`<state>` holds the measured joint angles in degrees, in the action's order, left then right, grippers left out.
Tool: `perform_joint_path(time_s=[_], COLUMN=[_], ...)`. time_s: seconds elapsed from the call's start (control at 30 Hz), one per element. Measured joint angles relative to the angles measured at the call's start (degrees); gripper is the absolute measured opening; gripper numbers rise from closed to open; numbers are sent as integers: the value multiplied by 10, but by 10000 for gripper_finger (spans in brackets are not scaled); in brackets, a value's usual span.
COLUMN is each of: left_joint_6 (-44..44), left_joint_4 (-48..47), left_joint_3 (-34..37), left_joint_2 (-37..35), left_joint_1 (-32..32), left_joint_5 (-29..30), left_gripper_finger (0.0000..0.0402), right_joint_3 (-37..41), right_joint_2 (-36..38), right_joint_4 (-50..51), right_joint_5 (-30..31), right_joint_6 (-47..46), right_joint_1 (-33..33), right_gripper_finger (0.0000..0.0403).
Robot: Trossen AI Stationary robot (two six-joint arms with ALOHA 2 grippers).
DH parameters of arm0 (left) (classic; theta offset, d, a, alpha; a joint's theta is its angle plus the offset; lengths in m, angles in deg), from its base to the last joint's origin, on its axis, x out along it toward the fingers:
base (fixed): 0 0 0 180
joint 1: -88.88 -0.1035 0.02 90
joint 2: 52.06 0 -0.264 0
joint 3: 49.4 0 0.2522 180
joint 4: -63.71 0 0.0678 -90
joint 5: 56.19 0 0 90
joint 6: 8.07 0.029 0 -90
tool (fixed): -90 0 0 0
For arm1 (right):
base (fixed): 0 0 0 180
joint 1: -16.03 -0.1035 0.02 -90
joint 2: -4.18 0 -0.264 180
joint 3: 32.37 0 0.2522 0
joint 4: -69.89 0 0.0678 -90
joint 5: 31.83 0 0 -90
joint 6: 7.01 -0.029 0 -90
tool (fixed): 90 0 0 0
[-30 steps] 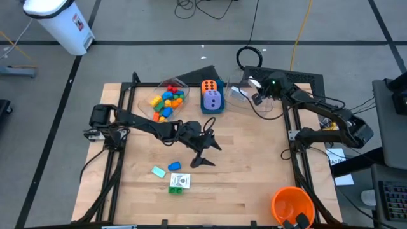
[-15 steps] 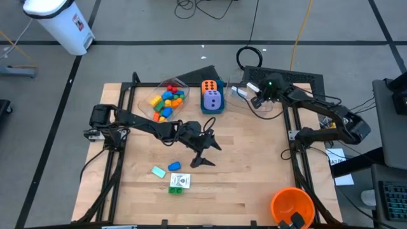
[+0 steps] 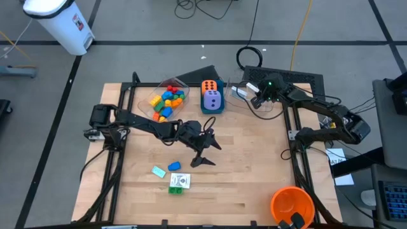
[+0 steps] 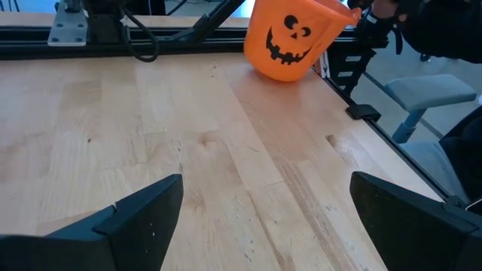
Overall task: Pick & Place Toys
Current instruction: Put the brown playing cards into the right transparent bin
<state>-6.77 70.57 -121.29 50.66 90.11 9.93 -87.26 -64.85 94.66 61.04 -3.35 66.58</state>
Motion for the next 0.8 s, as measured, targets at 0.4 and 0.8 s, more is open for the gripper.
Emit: perform_joint_path(time_s=[0.4,0.8], left_joint_6=[-1,-1], left_joint_4=[0,0], left_joint_3=[0,0], left_joint_2=[0,0], left_joint_1=[0,0], left_joint_5=[0,0], left_gripper_finger=[388,388], right_joint_3=[0,0], right_joint_2=[0,0], right_joint_4=[0,0], right_joint_5=[0,0], right_joint_6=[-1,-1], right_joint_1=[0,0], right_gripper_finger=[73,100])
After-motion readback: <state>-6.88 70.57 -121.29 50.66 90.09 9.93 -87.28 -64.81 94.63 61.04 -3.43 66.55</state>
